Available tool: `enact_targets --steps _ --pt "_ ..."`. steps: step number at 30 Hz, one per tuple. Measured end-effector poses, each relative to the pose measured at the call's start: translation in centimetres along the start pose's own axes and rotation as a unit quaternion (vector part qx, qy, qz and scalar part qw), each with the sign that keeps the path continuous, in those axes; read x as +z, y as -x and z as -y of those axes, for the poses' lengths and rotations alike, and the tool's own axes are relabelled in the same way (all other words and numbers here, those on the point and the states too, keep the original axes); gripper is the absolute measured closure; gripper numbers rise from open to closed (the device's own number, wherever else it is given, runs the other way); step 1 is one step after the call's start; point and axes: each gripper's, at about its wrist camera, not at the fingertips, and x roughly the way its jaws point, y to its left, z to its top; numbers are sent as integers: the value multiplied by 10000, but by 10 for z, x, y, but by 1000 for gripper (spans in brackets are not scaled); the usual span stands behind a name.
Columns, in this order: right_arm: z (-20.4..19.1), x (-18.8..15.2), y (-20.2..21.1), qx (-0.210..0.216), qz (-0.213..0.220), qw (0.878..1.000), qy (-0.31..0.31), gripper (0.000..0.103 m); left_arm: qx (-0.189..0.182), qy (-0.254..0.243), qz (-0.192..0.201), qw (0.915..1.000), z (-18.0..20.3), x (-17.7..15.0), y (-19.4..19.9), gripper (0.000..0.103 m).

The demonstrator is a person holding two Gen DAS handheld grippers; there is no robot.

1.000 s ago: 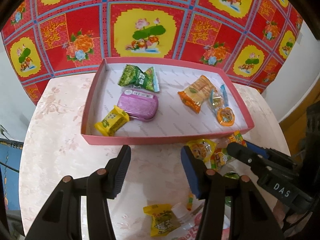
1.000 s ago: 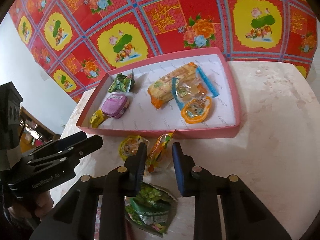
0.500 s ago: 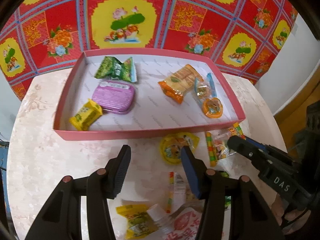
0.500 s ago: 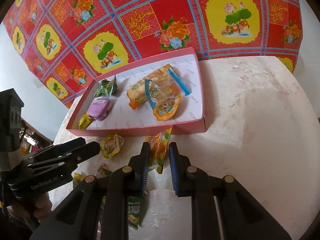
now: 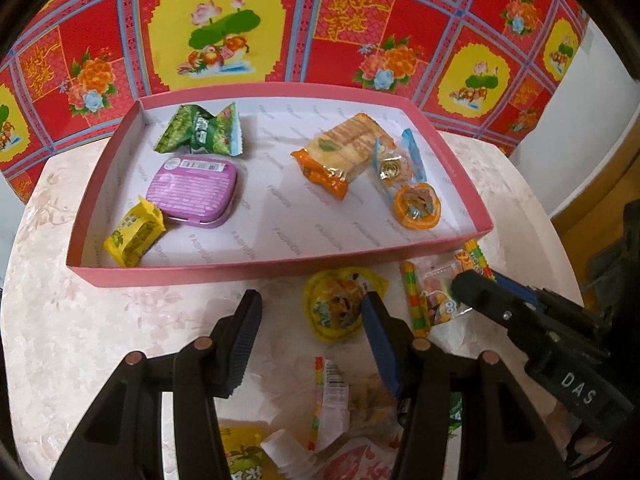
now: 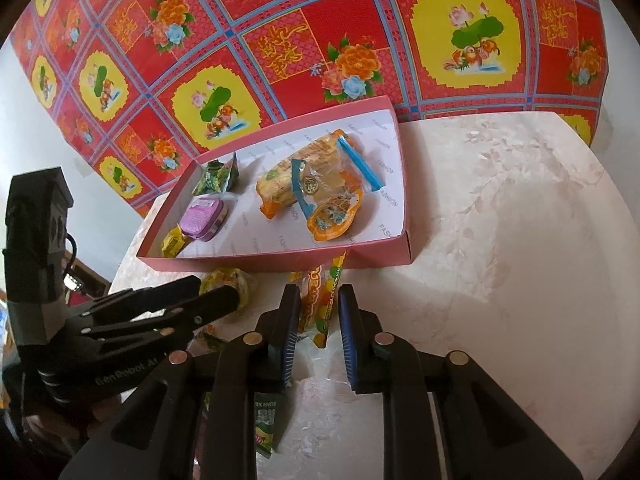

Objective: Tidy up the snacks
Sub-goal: 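Grasp the orange-green striped candy packet with the right gripper, then grasp the yellow-wrapped round candy with the left gripper while the right holds the striped packet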

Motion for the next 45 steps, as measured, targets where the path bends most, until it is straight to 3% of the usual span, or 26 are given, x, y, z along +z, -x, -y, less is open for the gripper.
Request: enact_targets --steps 7,22,33,45 --pt "0 -1 -3 116 -90 9999 -62 74 10 -225 27 9997 7 2 -5 53" --pt "-5 -5 -13 110 -187 9998 49 74 106 -331 97 9994 11 5 -3 57" --pt "-5 -6 -12 147 -124 9998 72 74 184 -93 244 9995 4 -1 0 78" --pt "-9 -6 -13 -14 -120 9998 175 74 84 225 351 9991 -10 -9 10 80"
